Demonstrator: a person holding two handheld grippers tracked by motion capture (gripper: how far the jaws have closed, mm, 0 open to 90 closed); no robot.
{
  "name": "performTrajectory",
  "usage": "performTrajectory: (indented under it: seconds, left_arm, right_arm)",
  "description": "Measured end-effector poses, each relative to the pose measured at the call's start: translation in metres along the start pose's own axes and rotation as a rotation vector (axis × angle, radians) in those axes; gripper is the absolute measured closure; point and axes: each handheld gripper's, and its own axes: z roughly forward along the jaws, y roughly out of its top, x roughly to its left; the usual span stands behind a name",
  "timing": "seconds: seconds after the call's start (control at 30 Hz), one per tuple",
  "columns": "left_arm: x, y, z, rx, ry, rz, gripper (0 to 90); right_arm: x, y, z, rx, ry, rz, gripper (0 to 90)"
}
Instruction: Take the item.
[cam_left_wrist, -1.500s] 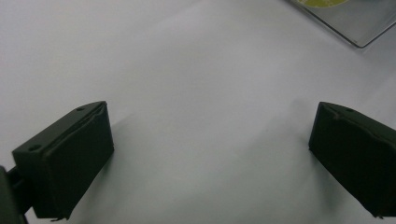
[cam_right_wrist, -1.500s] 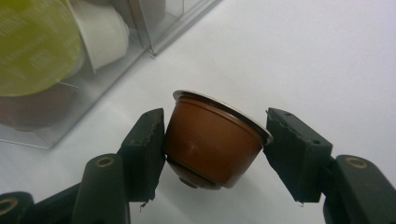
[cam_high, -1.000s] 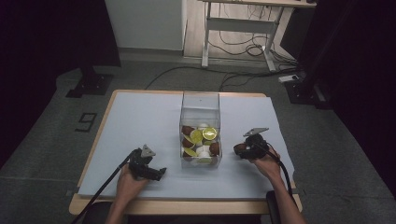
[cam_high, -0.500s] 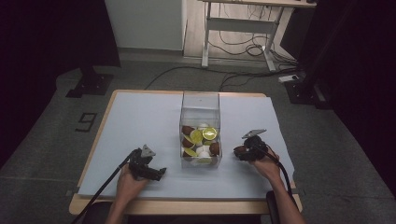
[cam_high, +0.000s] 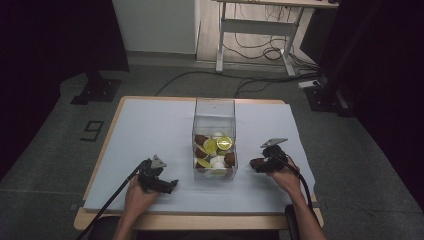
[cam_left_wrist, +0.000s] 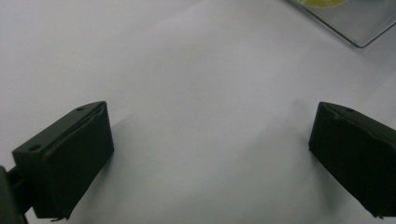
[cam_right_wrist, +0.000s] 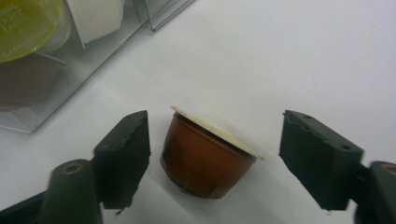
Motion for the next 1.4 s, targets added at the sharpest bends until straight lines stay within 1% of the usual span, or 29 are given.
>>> performTrajectory:
  seconds: [0.03,0.07,0.13,0.3,0.37,0.4,0.47,0.57,0.77,0.83,0.87,0.9,0.97,1.03,1.2,1.23,1.4]
  left_arm:
    - [0.000,0.000,0.000,0.000,0.000,0.000,0.0]
    - [0.000,0.000,0.000,0.000,0.000,0.000,0.0]
    - [0.000,0.000,0.000,0.000,0.000,0.000,0.0]
    - [0.000,0.000,0.000,0.000,0.000,0.000,0.0]
    - [0.000,0.000,0.000,0.000,0.000,0.000,0.0]
    - [0.000,0.000,0.000,0.000,0.000,0.000,0.0]
    - [0.000,0.000,0.000,0.000,0.000,0.000,0.0]
    - [0.000,0.000,0.000,0.000,0.000,0.000,0.0]
    - [0.000,0.000,0.000,0.000,0.000,0.000,0.0]
    - [0.000,0.000,0.000,0.000,0.000,0.000,0.0]
    - [0.000,0.000,0.000,0.000,0.000,0.000,0.0]
    - [0.000,0.000,0.000,0.000,0.000,0.000,0.0]
    - [0.000,0.000,0.000,0.000,0.000,0.000,0.0]
    - [0.000,0.000,0.000,-0.001,0.000,-0.001,0.0]
    - [0.000,0.000,0.000,-0.001,0.000,0.000,0.0]
    - [0.000,0.000,0.000,-0.002,0.000,-0.001,0.0]
    - [0.000,0.000,0.000,0.000,0.000,0.001,0.0]
  right_arm:
    - [0.000,0.000,0.000,-0.003,0.000,0.001,22.9]
    - [0.000,0.000,-0.002,-0.008,0.002,0.003,20.8]
    - [0.000,0.000,-0.002,-0.010,0.002,0.004,20.5]
    - [0.000,0.001,-0.008,-0.041,0.001,0.015,18.7]
    - [0.000,0.001,-0.009,-0.043,0.002,0.014,18.5]
    - [0.000,0.001,-0.012,-0.050,0.006,0.019,16.6]
    - [0.000,0.001,-0.014,-0.056,0.009,0.021,15.9]
    - [0.002,0.000,-0.016,-0.059,0.011,0.024,13.6]
    - [0.004,-0.003,-0.020,-0.060,0.005,0.028,13.0]
    - [0.005,-0.008,-0.022,-0.069,0.001,0.038,8.9]
    - [0.005,-0.008,-0.022,-0.069,0.001,0.038,8.9]
    - [0.004,-0.012,-0.023,-0.067,0.002,0.054,5.0]
    - [0.004,-0.013,-0.022,-0.065,0.000,0.055,3.9]
    - [0.005,-0.018,-0.020,-0.046,-0.006,0.059,1.5]
    - [0.005,-0.024,-0.017,-0.026,-0.008,0.061,0.0]
    - [0.005,-0.027,-0.014,-0.018,-0.010,0.064,0.0]
    - [0.003,-0.032,-0.009,-0.002,-0.005,0.057,0.0]
